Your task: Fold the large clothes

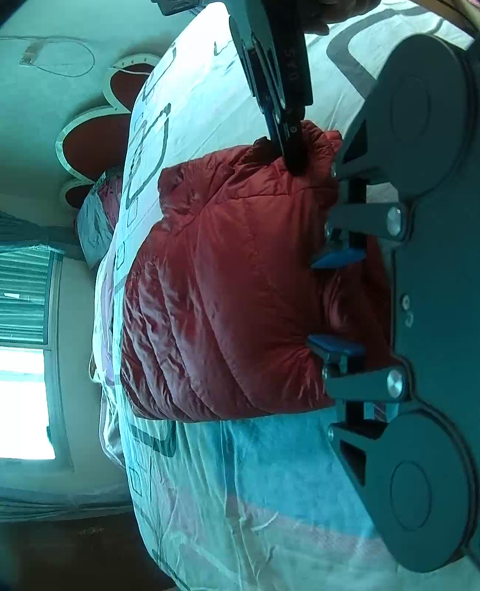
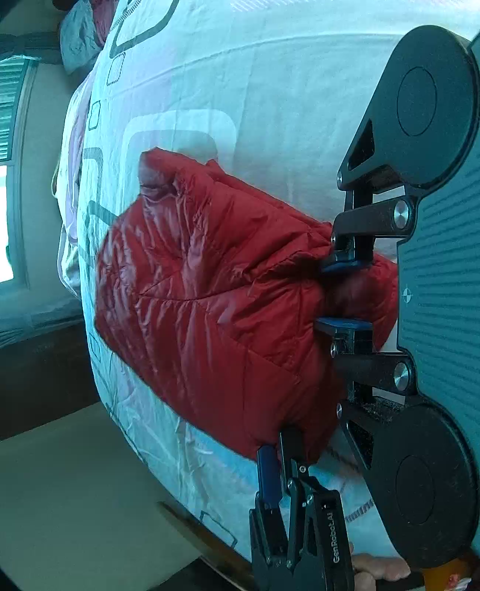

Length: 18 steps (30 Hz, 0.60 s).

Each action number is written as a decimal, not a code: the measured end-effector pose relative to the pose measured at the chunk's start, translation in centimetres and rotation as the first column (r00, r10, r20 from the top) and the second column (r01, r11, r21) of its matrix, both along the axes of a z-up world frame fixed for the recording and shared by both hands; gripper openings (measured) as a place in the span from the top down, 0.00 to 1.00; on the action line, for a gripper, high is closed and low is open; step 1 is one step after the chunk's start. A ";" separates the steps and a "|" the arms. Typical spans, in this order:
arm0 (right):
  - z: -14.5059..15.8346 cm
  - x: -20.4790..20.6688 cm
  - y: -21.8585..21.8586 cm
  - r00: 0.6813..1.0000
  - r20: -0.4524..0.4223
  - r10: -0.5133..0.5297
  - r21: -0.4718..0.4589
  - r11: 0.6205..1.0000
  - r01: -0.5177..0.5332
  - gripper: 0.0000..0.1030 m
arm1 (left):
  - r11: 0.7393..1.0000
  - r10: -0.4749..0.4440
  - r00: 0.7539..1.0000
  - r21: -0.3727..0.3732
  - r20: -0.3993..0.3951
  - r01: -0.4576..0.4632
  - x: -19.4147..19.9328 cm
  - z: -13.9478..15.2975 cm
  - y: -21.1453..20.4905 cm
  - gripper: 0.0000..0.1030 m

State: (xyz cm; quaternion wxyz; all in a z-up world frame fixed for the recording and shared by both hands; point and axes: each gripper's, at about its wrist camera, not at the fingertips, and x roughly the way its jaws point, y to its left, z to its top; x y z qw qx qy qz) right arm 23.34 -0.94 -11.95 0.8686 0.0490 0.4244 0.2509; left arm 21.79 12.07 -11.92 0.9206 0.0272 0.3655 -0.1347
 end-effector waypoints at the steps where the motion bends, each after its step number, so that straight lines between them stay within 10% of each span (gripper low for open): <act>1: 0.2 -0.1 -0.2 1.000 0.000 -0.006 0.006 1.000 0.006 0.76 | 1.000 0.009 1.000 0.007 0.002 -0.009 0.0 0.4 -0.2 0.61; 18: 6.9 -9.0 -5.2 0.986 0.128 -0.109 0.058 0.993 0.102 0.76 | 0.987 0.147 0.988 -0.068 0.055 -0.143 -8.6 6.0 -3.8 0.63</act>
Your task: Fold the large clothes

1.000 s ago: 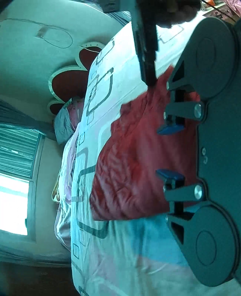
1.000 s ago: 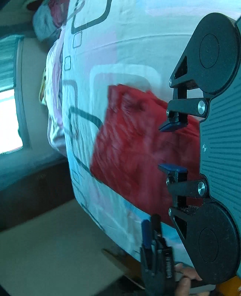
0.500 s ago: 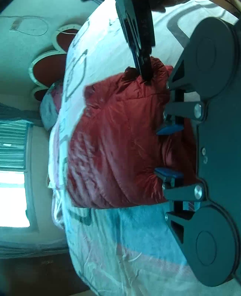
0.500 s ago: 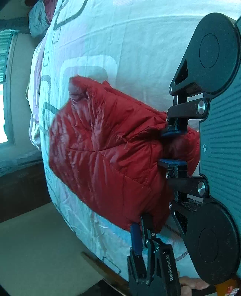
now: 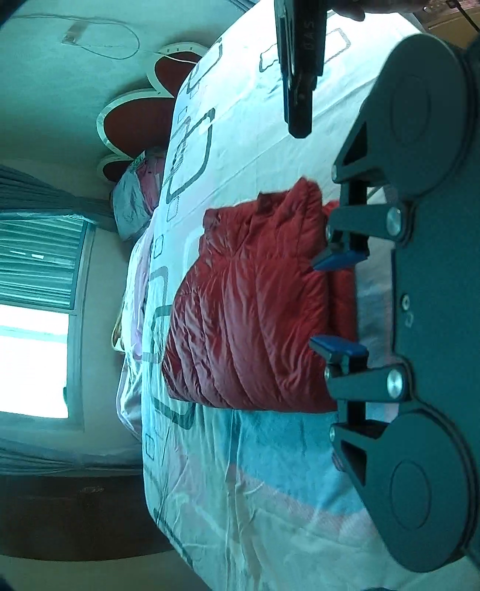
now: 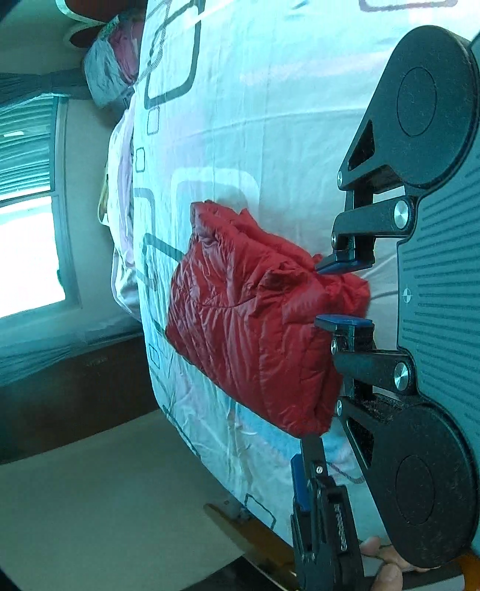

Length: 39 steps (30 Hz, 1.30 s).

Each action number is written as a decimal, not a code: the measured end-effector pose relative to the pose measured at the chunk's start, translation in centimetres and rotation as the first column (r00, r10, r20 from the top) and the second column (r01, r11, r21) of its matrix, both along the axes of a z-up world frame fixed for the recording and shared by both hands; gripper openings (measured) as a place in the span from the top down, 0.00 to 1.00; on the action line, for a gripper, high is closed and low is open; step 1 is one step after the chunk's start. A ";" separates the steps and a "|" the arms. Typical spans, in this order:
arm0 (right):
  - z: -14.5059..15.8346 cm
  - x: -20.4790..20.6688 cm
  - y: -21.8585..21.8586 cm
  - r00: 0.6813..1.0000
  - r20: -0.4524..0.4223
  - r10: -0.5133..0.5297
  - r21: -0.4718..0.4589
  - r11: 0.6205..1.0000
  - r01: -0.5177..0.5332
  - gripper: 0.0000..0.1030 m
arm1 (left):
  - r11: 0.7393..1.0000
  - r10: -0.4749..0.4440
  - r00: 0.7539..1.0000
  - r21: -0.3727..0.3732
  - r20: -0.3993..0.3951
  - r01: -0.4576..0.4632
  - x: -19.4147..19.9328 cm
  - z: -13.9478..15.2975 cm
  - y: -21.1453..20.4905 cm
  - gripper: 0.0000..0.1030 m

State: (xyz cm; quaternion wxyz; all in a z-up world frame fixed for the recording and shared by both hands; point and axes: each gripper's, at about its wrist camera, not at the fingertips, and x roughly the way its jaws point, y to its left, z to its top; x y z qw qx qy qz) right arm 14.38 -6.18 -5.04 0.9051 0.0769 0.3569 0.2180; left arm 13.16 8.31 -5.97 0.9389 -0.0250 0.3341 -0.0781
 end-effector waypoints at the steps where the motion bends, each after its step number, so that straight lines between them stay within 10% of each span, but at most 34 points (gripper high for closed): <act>1: 0.1 -0.4 -0.1 1.000 0.000 0.000 -0.008 1.000 0.000 0.76 | 1.000 0.003 1.000 -0.001 0.000 -0.003 -0.5 0.1 -0.3 0.63; 5: 0.6 -2.2 -0.3 1.000 0.004 -0.006 -0.020 1.000 0.006 0.72 | 1.000 0.027 1.000 -0.011 0.011 -0.027 -3.0 0.8 -1.0 0.55; 6: 0.6 -2.7 -0.4 1.000 0.000 -0.013 -0.027 1.000 0.013 0.45 | 0.999 0.039 0.999 -0.013 0.016 -0.039 -3.4 0.9 -1.1 0.49; 8: 1.0 -3.9 -0.6 0.999 0.044 -0.025 -0.038 0.999 0.026 0.08 | 0.997 0.074 0.996 -0.007 0.048 -0.073 -4.6 1.4 -1.4 0.07; 39: 7.0 -16.4 -4.8 0.976 0.149 -0.159 -0.075 0.982 0.171 0.00 | 0.994 0.096 0.977 0.036 0.193 -0.105 -14.8 7.4 -7.7 0.00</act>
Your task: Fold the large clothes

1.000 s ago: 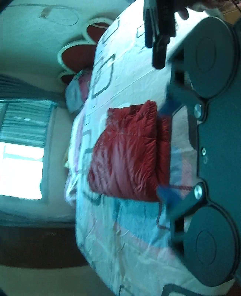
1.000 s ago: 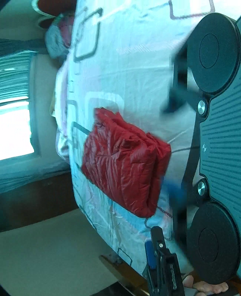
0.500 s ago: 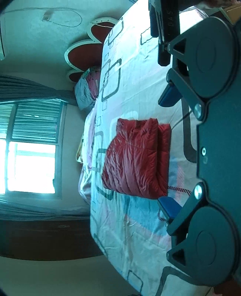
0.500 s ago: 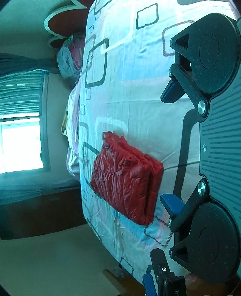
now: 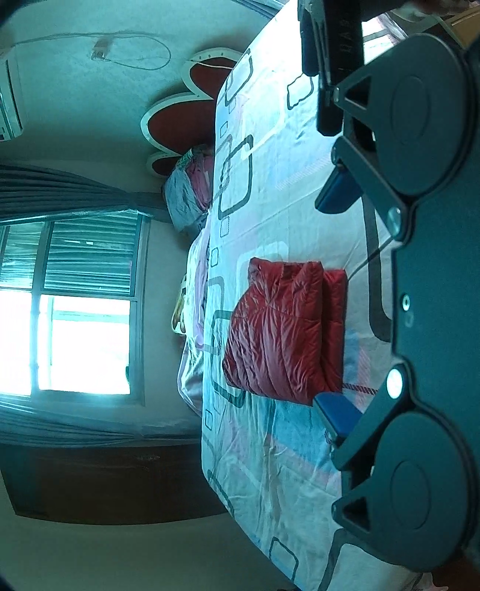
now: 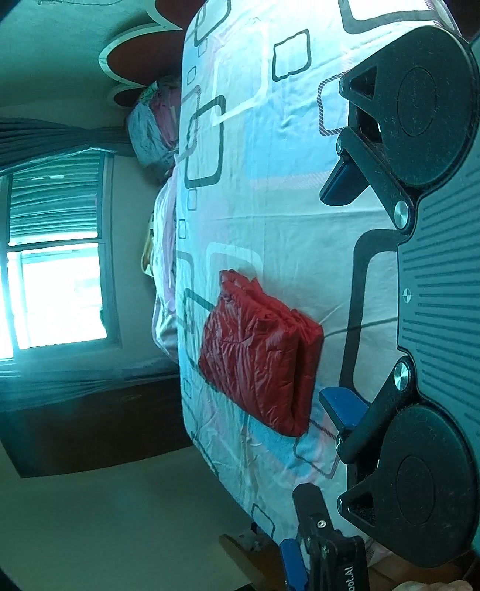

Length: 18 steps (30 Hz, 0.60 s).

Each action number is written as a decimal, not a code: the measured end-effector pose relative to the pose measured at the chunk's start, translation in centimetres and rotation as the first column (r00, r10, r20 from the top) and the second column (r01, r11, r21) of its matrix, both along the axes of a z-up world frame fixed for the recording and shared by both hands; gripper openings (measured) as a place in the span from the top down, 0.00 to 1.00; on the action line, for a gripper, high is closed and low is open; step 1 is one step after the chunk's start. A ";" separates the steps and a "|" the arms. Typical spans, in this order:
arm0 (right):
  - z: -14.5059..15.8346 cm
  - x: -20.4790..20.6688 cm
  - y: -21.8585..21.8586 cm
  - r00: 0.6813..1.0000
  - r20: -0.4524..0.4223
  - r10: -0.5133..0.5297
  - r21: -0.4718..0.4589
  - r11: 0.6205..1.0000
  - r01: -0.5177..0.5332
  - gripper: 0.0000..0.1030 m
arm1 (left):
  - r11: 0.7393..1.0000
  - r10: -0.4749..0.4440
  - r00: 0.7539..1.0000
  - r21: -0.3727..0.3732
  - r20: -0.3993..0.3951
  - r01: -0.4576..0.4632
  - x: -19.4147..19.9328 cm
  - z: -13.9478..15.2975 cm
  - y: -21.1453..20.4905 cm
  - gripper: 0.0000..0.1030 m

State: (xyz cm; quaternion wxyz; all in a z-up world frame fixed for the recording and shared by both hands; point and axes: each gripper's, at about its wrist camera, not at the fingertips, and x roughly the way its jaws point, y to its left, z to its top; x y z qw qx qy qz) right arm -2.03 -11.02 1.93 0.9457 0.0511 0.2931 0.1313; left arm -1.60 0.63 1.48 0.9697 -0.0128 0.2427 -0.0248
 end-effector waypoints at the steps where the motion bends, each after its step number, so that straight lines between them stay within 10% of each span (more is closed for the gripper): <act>1: 0.1 -0.1 0.0 1.000 0.003 -0.002 0.002 1.000 0.002 0.00 | 1.000 0.000 1.000 0.001 0.003 0.000 -0.1 0.0 0.0 0.00; 18: 0.7 -0.5 -0.7 1.000 0.013 -0.005 0.000 1.000 0.005 0.00 | 1.000 -0.008 1.000 -0.006 0.016 0.009 -0.4 0.0 0.1 0.00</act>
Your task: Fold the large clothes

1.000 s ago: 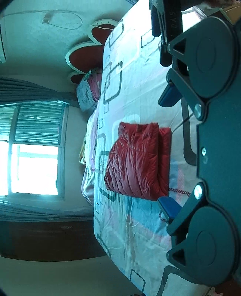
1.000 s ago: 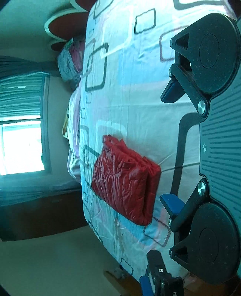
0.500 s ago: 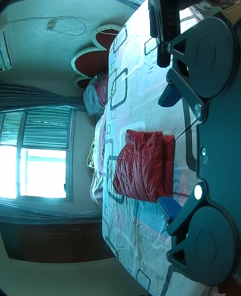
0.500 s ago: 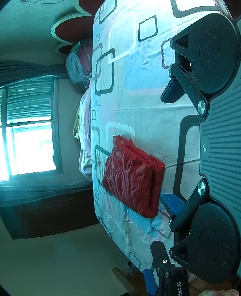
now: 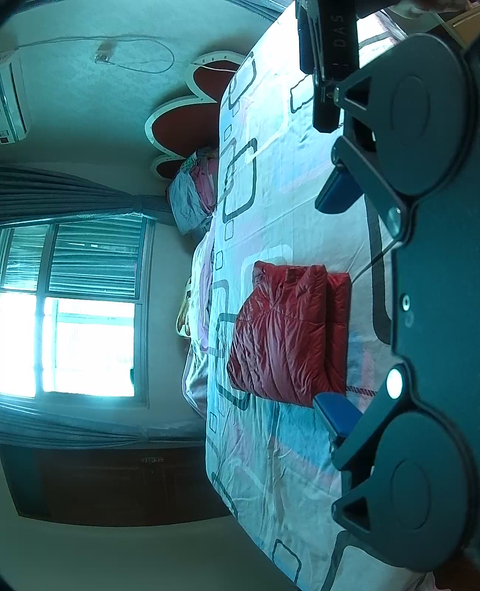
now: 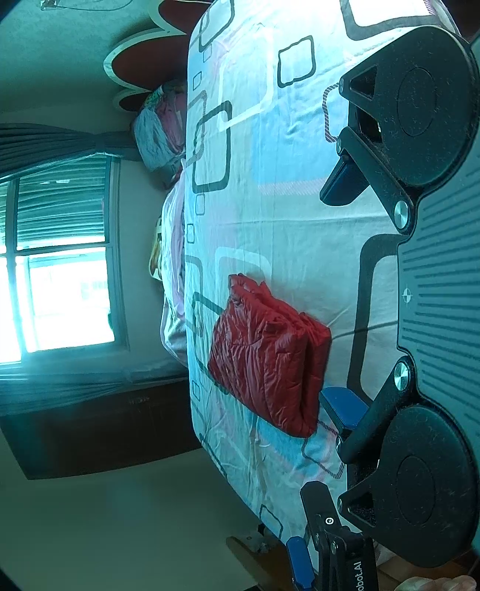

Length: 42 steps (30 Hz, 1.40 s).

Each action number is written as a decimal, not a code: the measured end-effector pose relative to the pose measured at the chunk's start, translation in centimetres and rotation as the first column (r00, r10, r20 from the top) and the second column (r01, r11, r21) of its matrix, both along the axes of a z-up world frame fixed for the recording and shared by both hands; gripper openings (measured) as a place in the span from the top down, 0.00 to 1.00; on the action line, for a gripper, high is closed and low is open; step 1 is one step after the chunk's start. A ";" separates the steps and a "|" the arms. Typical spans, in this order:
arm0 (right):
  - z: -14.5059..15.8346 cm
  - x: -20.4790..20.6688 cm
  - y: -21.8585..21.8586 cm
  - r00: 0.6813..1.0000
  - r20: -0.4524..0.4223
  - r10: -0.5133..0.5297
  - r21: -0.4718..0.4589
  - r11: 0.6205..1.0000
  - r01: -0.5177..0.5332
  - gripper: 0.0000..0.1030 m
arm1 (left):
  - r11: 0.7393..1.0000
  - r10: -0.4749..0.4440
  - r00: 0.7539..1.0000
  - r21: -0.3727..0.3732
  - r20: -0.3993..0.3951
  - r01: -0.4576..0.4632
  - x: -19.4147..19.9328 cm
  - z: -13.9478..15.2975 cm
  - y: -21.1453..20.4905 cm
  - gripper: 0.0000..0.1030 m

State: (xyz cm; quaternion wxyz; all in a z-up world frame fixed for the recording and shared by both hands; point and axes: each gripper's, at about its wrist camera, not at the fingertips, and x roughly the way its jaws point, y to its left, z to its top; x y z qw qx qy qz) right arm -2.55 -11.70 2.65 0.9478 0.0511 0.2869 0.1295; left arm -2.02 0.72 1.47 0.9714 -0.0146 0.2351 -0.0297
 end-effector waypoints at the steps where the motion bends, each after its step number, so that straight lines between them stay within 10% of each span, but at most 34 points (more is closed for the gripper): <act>1: 0.0 0.0 0.0 1.000 0.000 0.000 0.000 1.000 0.000 0.00 | 1.000 0.001 1.000 0.000 0.001 -0.001 0.0 0.0 0.0 0.00; 42: -0.1 0.4 -0.2 1.000 0.004 0.015 0.011 1.000 -0.015 0.00 | 1.000 0.017 1.000 0.005 0.009 -0.018 0.2 0.2 -0.1 0.00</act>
